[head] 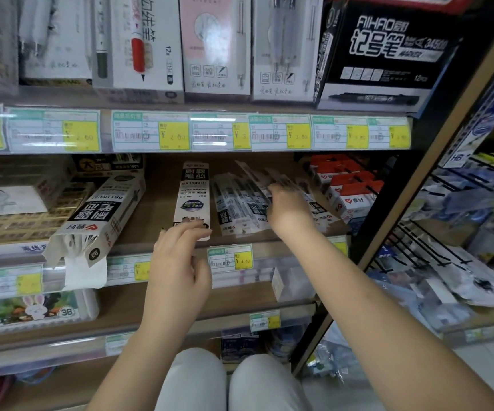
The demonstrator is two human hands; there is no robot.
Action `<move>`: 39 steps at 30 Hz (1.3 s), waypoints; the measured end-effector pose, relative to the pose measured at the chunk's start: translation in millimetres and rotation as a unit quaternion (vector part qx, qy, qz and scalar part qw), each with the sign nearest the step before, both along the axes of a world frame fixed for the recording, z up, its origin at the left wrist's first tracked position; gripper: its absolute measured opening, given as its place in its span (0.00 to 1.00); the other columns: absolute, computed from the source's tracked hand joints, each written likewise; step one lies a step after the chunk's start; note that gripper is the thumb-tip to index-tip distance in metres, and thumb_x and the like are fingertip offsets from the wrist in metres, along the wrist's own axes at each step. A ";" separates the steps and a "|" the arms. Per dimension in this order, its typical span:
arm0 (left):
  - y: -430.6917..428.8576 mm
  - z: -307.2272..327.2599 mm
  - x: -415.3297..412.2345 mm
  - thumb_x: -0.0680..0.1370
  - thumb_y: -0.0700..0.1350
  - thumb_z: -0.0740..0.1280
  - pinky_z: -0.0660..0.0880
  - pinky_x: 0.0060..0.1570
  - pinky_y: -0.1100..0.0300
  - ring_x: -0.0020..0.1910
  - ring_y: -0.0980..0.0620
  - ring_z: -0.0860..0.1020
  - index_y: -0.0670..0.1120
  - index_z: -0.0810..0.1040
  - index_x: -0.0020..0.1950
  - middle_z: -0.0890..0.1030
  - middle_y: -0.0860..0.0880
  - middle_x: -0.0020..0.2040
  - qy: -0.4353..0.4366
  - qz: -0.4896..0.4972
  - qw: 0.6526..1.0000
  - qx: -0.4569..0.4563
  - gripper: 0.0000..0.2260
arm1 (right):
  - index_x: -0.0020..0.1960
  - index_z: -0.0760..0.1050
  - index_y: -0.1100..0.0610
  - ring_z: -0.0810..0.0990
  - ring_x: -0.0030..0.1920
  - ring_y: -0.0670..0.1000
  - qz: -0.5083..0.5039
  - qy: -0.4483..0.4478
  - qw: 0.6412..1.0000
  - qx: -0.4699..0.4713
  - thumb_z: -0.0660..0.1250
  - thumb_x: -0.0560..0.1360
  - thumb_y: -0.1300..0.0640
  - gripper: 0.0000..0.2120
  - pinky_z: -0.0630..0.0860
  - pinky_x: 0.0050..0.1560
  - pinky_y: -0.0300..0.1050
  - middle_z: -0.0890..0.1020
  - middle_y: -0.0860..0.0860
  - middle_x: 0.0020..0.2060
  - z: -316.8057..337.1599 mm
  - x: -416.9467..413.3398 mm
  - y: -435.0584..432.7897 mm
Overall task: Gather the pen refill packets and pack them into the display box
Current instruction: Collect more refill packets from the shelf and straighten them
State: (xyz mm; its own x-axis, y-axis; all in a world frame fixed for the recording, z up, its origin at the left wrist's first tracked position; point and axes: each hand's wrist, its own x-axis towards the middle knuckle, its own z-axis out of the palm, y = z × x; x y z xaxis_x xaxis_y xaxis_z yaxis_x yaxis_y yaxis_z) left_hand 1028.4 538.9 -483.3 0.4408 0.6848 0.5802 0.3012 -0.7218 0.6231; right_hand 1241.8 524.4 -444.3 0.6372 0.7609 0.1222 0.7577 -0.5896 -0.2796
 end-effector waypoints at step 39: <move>-15.7 6.0 0.3 0.69 0.33 0.58 0.69 0.61 0.57 0.60 0.56 0.71 0.42 0.80 0.51 0.78 0.49 0.56 -0.018 -0.018 0.999 0.020 0.16 | 0.48 0.79 0.52 0.79 0.41 0.52 0.111 0.362 0.915 0.136 0.67 0.72 0.68 0.12 0.77 0.41 0.47 0.83 0.56 0.46 40.3 7.9 -77.1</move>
